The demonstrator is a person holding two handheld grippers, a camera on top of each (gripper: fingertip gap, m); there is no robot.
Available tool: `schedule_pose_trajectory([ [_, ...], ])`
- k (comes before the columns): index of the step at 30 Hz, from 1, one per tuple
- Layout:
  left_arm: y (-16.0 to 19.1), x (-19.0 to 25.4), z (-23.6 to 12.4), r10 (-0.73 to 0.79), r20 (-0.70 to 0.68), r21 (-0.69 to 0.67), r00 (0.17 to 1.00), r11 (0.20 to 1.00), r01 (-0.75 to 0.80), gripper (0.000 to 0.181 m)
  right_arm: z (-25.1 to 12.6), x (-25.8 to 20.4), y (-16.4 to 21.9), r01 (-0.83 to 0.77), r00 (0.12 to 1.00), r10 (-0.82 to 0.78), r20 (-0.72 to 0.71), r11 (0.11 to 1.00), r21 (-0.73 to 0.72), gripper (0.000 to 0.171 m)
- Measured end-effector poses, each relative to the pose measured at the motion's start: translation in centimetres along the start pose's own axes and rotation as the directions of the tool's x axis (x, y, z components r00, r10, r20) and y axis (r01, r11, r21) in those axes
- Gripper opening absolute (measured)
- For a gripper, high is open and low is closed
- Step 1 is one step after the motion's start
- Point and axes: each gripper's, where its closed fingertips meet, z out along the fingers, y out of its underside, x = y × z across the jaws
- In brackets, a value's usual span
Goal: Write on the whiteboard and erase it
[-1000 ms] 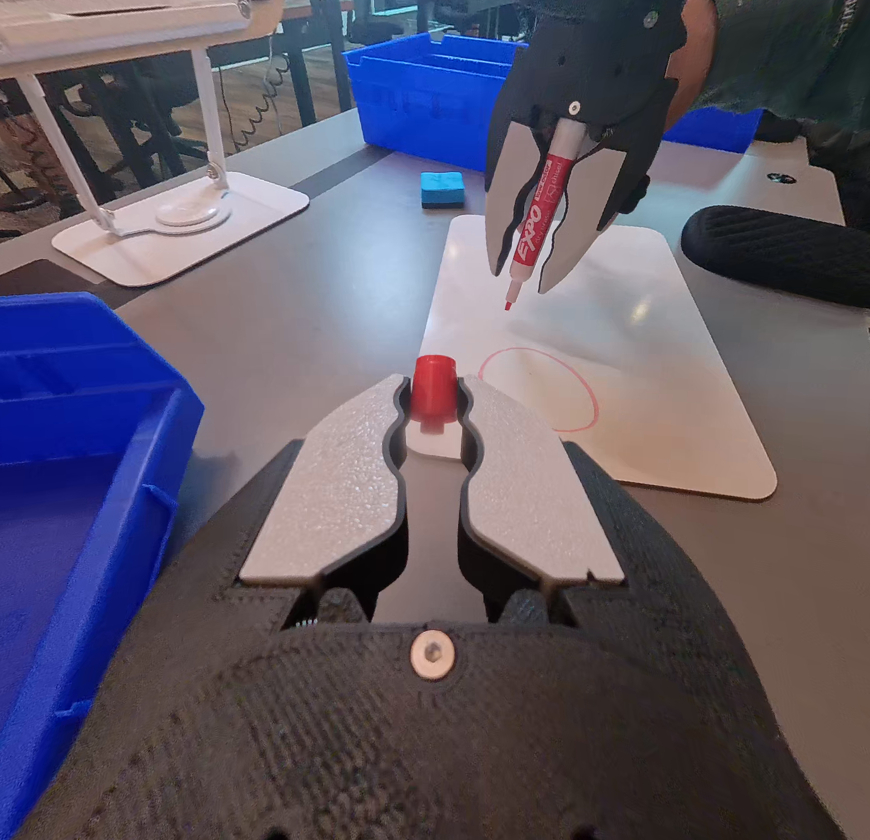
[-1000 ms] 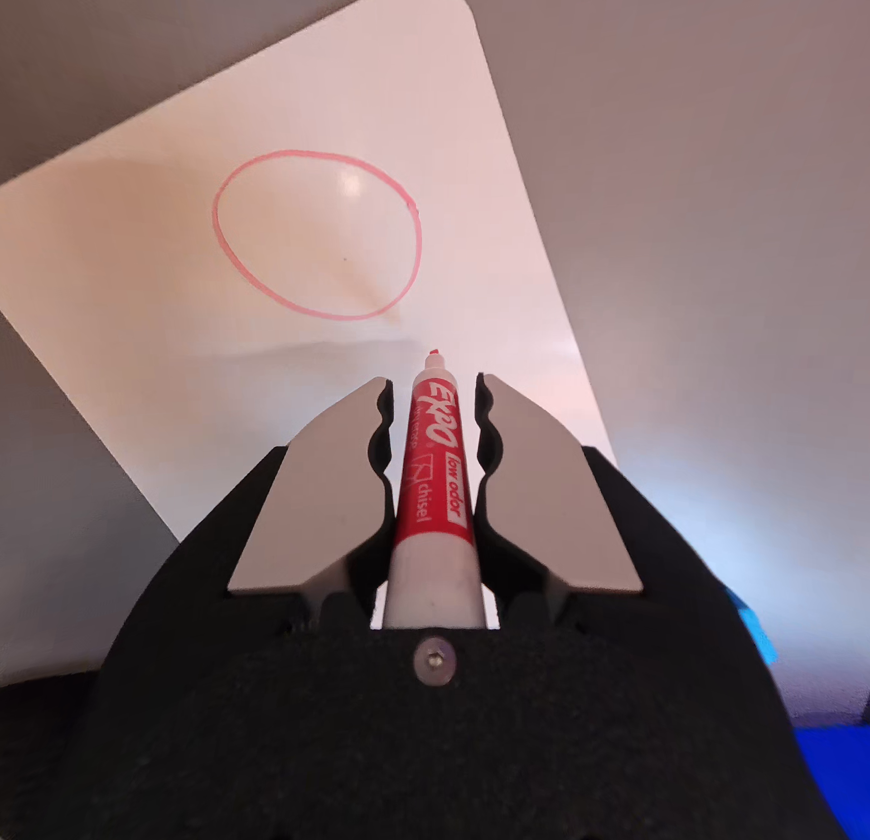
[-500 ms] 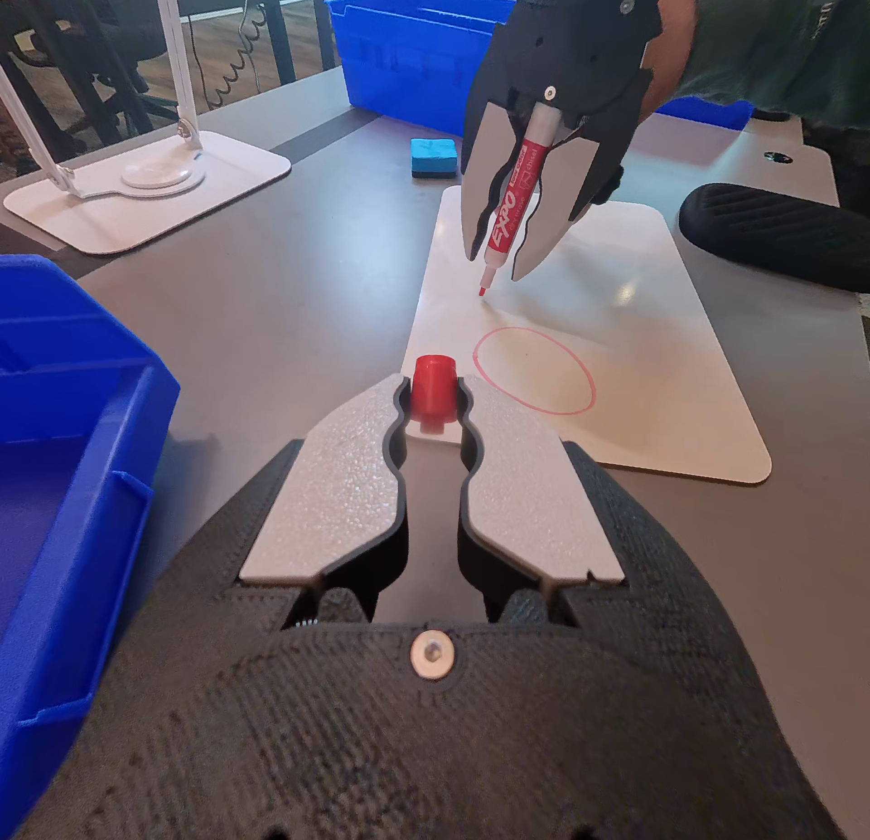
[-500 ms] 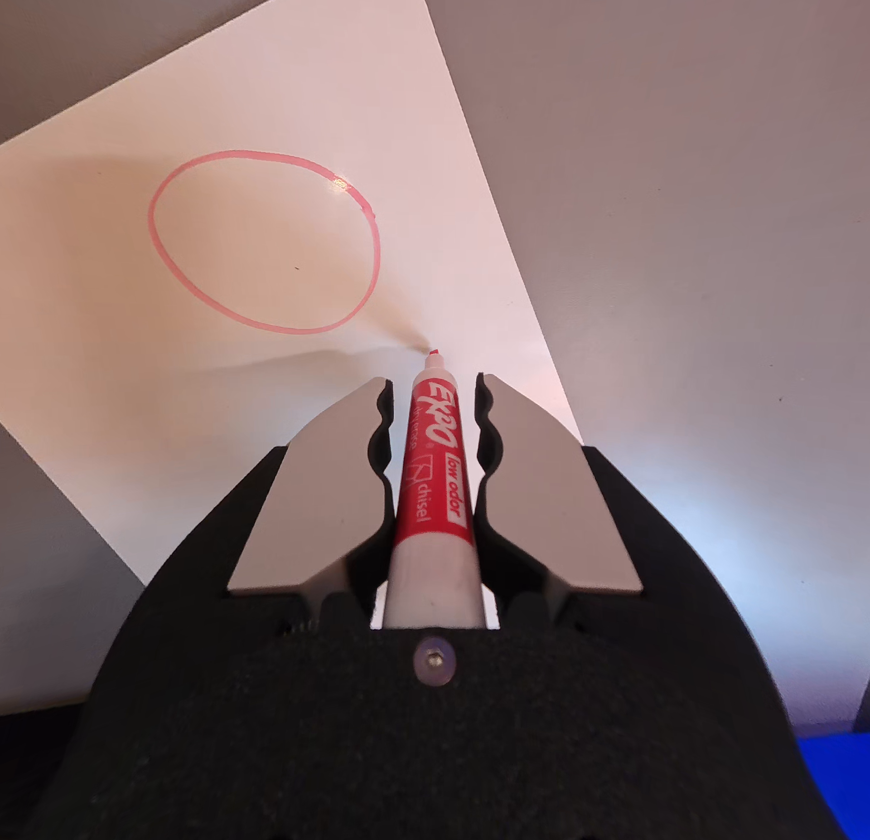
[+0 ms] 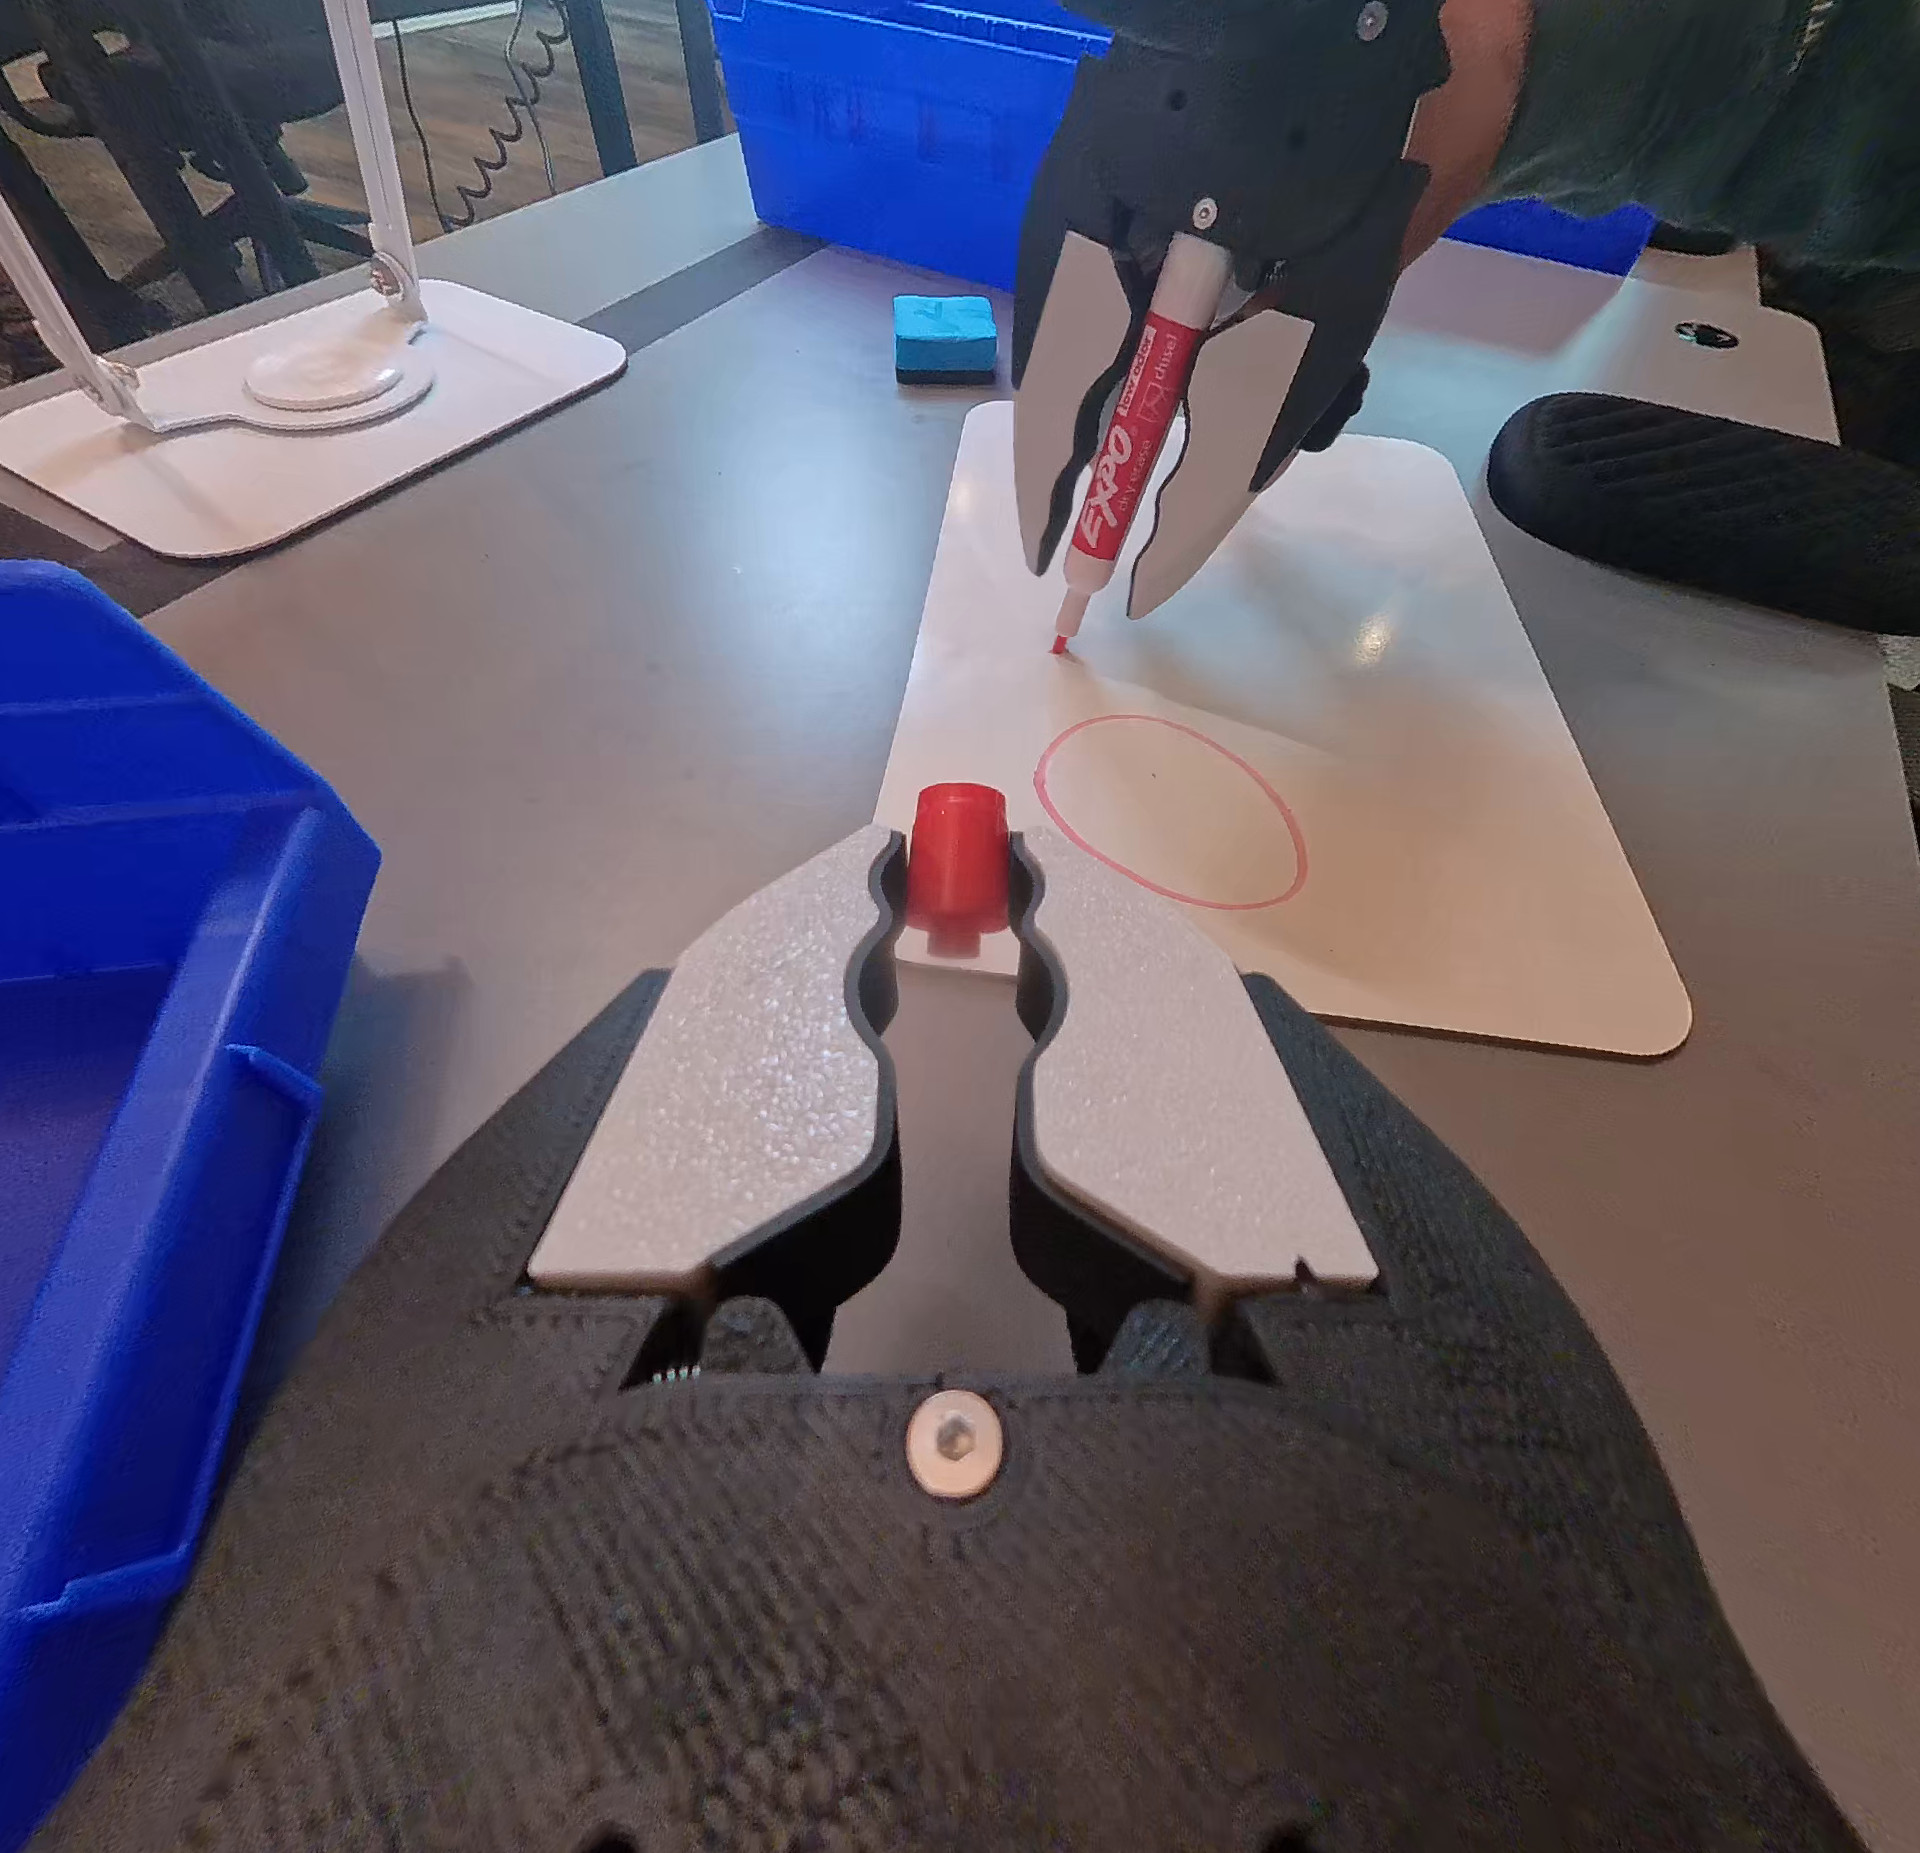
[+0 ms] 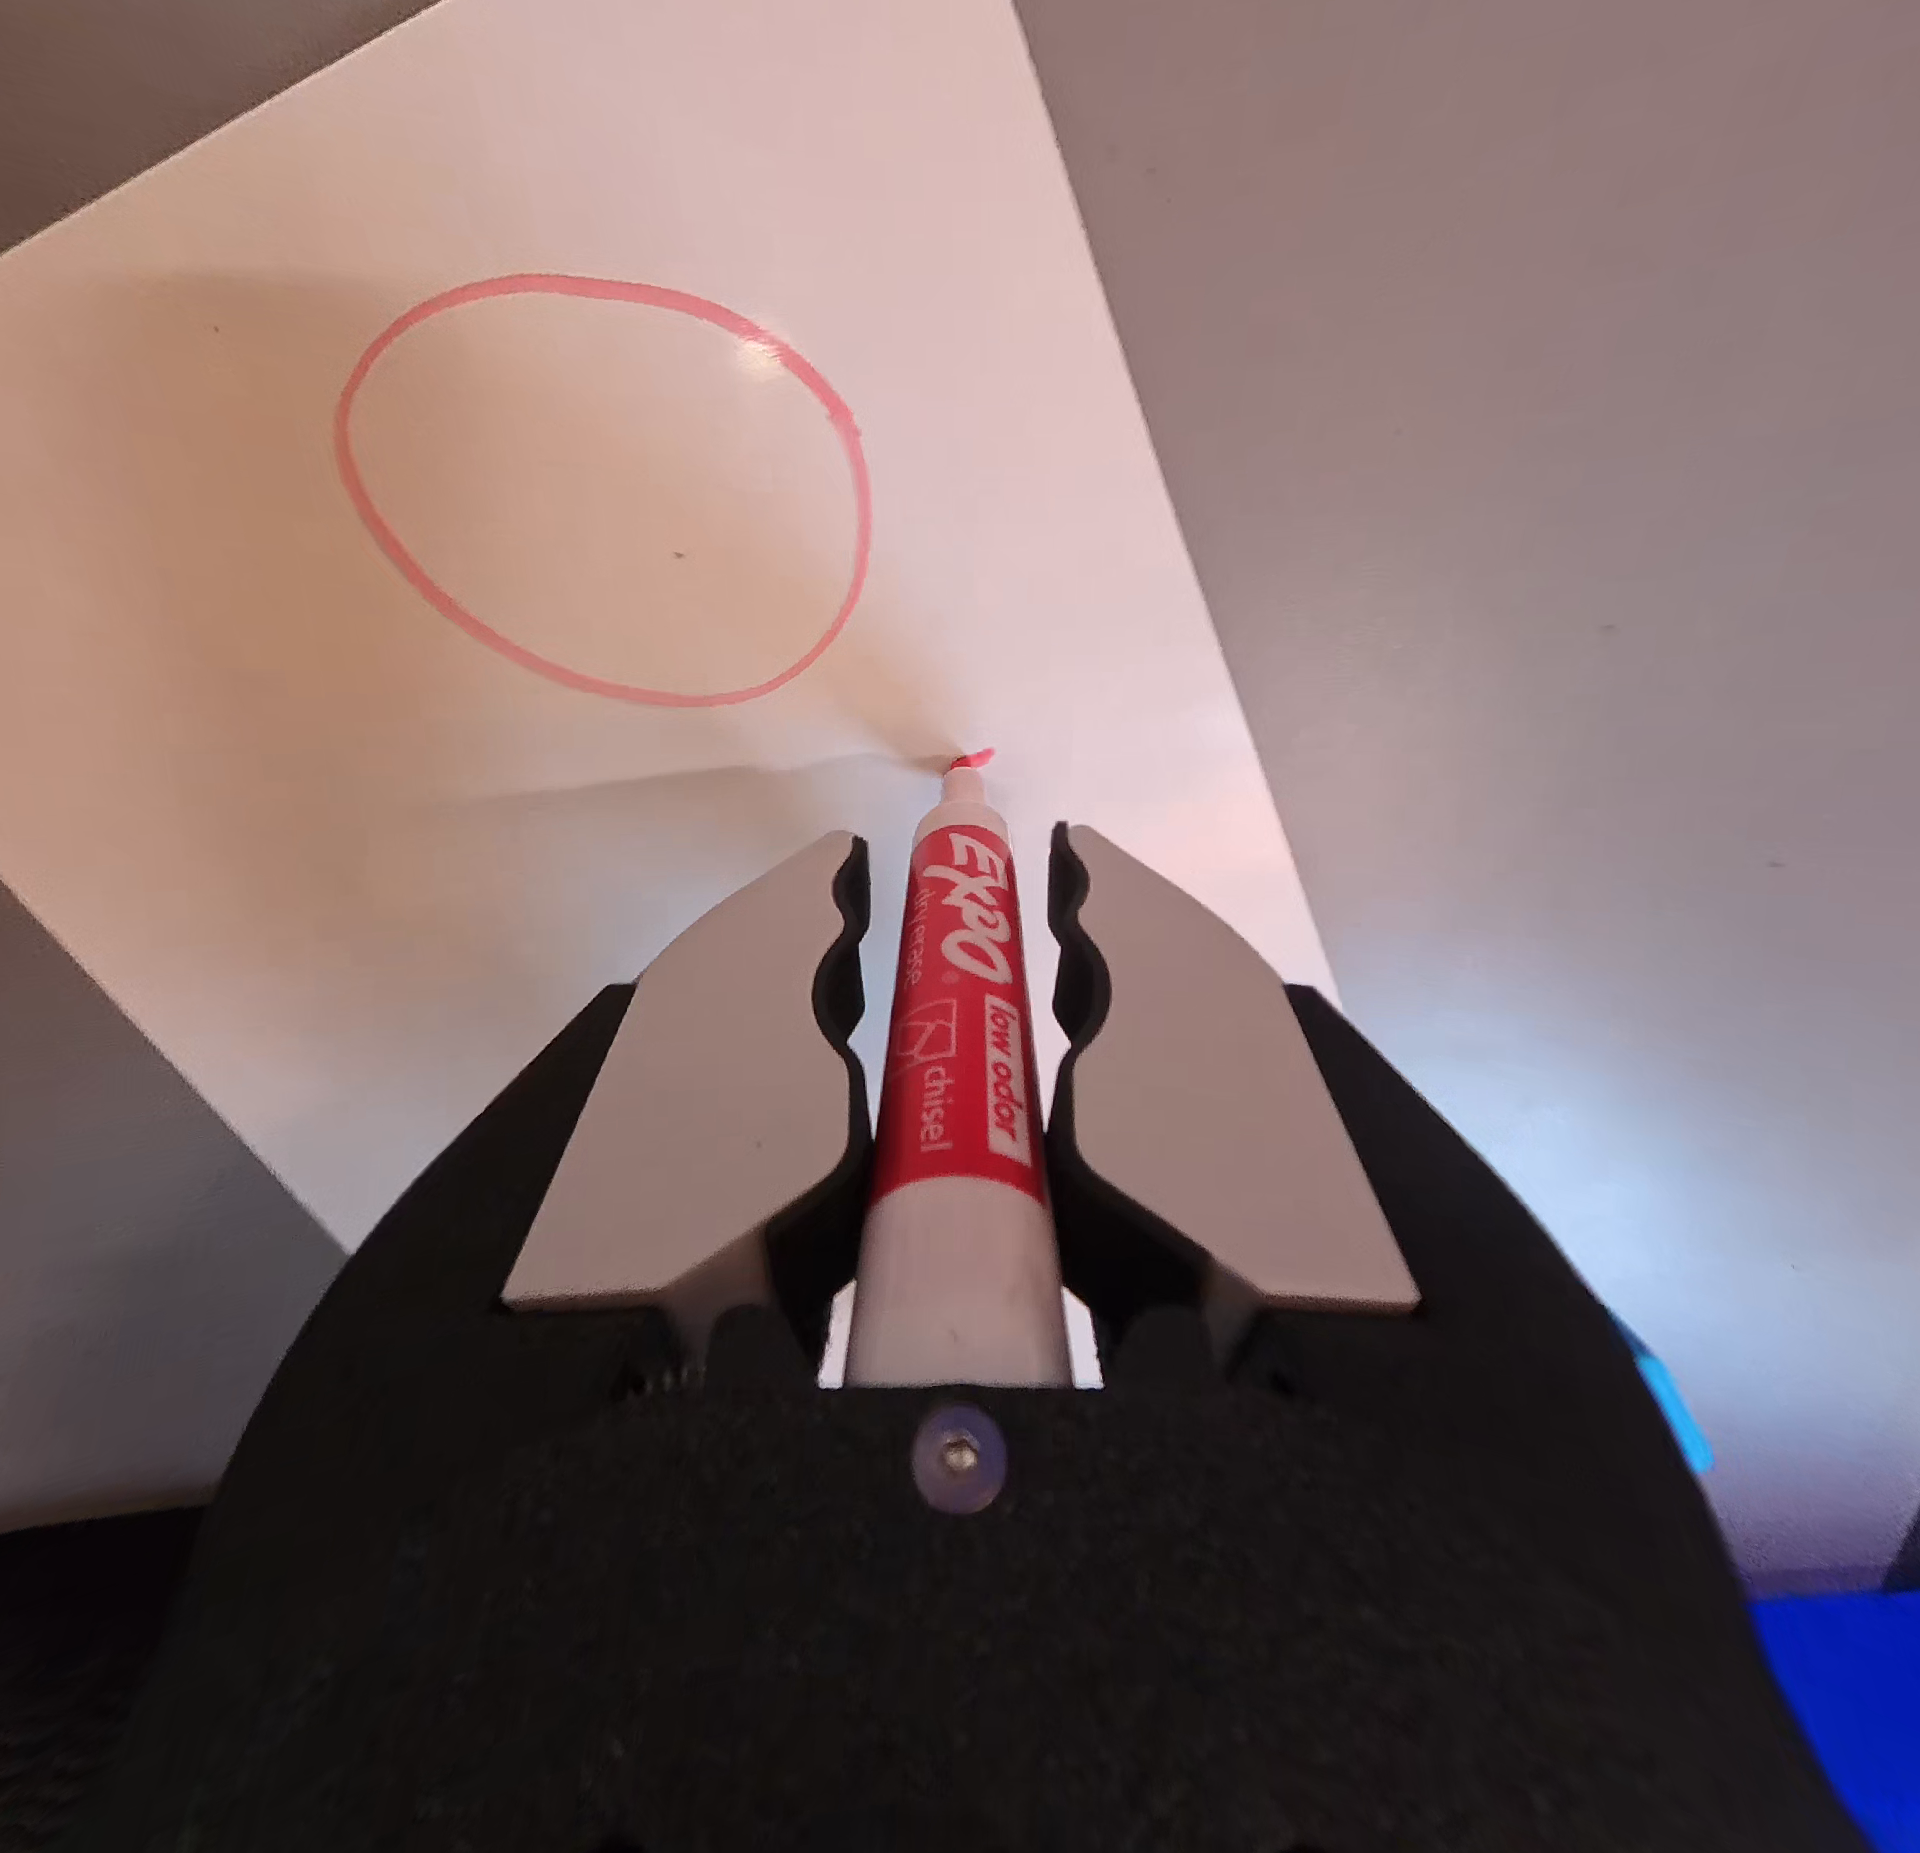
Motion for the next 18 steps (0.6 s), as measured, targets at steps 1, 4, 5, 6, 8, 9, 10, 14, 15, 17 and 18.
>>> schedule_pose_trajectory([
  [1,0.0,0.0,0.0,0.0,-0.001,-0.001,1.0,1.0,0.0,0.018,-0.1,-0.4,0.1,-0.003,1.0,0.003,0.011,1.0,-0.003,0.034],
  [4,0.0,0.1,0.0,0.0,-0.003,-0.001,1.0,1.0,0.0,0.018,-0.3,-1.9,0.8,0.007,1.0,-0.006,0.028,1.0,-0.017,0.034],
  [5,0.0,0.1,0.0,0.0,-0.004,0.0,1.0,1.0,0.0,0.018,-0.5,-2.6,1.0,0.008,0.999,-0.007,0.04,1.0,-0.023,0.034],
  [6,0.0,0.1,0.0,0.0,-0.005,-0.001,1.0,1.0,0.0,0.019,-0.6,-3.5,1.2,0.013,0.999,-0.012,0.053,0.999,-0.029,0.034],
  [8,0.0,0.1,0.0,0.0,-0.007,-0.002,1.0,1.0,0.0,0.019,-0.9,-5.2,1.7,0.026,0.996,-0.023,0.082,0.999,-0.043,0.034],
  [9,0.0,0.1,0.0,0.001,-0.007,-0.002,1.0,1.0,-0.001,0.019,-1.0,-6.0,1.9,0.034,0.995,-0.029,0.092,0.998,-0.047,0.034],
  [10,0.0,0.1,0.0,0.002,-0.007,-0.003,1.0,1.0,-0.002,0.019,-1.0,-6.5,2.0,0.039,0.994,-0.033,0.1,0.998,-0.05,0.034],
  [14,-0.1,0.2,0.0,0.006,-0.008,-0.002,1.0,1.0,-0.006,0.018,-1.5,-5.1,1.1,0.023,0.999,-0.024,0.046,1.0,0.003,0.034],
  [15,-0.1,0.3,0.0,0.007,-0.01,-0.003,1.0,1.0,-0.007,0.018,-1.7,-4.0,0.7,0.011,1.0,-0.011,0.018,1.0,0.026,0.034],
  [17,0.0,0.3,0.1,0.01,-0.009,-0.006,1.0,1.0,-0.01,0.019,-1.9,-1.8,0.1,-0.007,1.0,0.009,-0.025,0.998,0.056,0.034],
  [18,0.0,0.3,0.1,0.012,-0.007,-0.007,1.0,1.0,-0.012,0.019,-1.8,-1.0,-0.1,-0.015,0.999,0.017,-0.034,0.998,0.064,0.034],
])
